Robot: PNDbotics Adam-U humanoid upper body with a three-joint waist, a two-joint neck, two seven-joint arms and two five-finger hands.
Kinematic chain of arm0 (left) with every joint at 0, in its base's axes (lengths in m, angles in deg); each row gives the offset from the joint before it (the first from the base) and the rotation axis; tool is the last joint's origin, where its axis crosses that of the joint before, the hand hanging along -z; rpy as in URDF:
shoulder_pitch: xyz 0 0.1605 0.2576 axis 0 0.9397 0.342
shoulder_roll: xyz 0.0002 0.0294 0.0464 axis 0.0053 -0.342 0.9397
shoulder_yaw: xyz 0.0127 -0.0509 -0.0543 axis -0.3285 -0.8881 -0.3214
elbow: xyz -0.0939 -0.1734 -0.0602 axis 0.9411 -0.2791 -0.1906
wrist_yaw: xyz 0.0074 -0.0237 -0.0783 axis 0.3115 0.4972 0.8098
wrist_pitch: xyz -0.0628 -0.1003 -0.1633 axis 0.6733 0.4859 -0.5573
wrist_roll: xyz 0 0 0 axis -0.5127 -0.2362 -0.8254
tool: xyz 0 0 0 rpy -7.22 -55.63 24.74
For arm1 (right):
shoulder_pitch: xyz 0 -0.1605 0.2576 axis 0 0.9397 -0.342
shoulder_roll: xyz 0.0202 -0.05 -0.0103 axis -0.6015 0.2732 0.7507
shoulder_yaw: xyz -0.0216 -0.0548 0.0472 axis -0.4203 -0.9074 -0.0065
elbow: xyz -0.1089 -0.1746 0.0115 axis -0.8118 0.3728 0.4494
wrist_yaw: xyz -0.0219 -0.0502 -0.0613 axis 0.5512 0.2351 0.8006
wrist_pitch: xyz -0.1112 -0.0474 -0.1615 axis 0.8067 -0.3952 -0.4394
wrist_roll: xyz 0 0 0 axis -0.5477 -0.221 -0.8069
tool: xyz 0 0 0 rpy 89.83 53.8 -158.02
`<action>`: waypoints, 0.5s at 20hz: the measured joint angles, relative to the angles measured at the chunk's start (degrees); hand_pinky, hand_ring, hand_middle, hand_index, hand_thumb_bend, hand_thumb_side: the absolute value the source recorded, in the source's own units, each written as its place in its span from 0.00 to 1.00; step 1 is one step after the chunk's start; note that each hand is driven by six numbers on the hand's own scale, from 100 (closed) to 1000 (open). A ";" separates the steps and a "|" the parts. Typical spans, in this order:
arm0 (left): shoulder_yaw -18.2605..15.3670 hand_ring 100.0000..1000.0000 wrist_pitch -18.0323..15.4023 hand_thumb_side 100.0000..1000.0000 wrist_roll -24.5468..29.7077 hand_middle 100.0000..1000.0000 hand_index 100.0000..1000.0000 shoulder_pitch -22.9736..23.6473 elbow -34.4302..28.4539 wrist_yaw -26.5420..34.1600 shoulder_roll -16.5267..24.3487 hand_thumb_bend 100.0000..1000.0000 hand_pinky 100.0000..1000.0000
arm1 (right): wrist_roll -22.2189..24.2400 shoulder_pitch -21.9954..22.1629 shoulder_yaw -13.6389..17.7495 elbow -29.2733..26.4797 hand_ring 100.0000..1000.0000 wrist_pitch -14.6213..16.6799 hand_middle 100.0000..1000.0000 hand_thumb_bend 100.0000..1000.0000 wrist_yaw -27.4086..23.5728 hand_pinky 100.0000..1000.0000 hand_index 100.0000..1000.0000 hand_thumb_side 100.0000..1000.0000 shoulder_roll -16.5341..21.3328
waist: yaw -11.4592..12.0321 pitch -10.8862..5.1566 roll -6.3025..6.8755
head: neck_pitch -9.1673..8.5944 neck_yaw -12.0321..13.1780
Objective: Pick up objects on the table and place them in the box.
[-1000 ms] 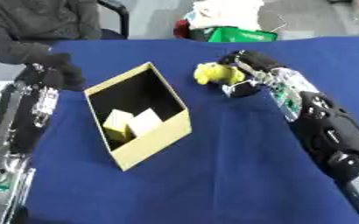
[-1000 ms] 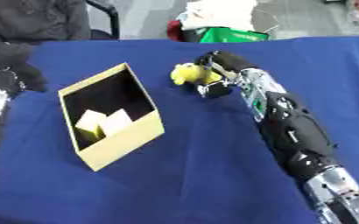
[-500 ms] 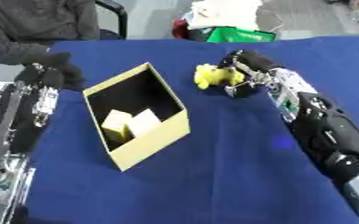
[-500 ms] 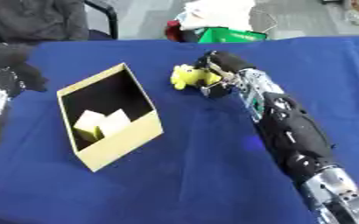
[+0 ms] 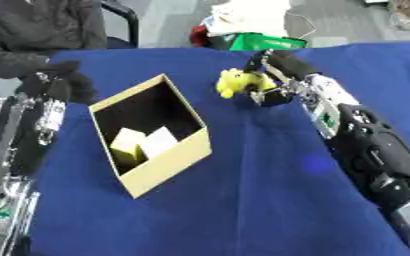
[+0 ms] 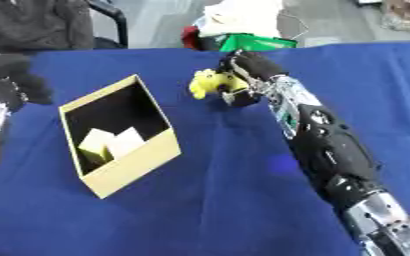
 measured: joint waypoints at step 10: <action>0.03 0.61 -0.19 0.65 0.28 0.58 0.80 0.28 -0.02 0.00 0.00 0.01 0.59 | 7.33 -0.77 -6.74 -11.81 0.71 4.00 0.18 0.00 -8.53 0.69 0.39 0.00 -1.21 | 0.87 -1.40 -0.35 | 0.04 -0.82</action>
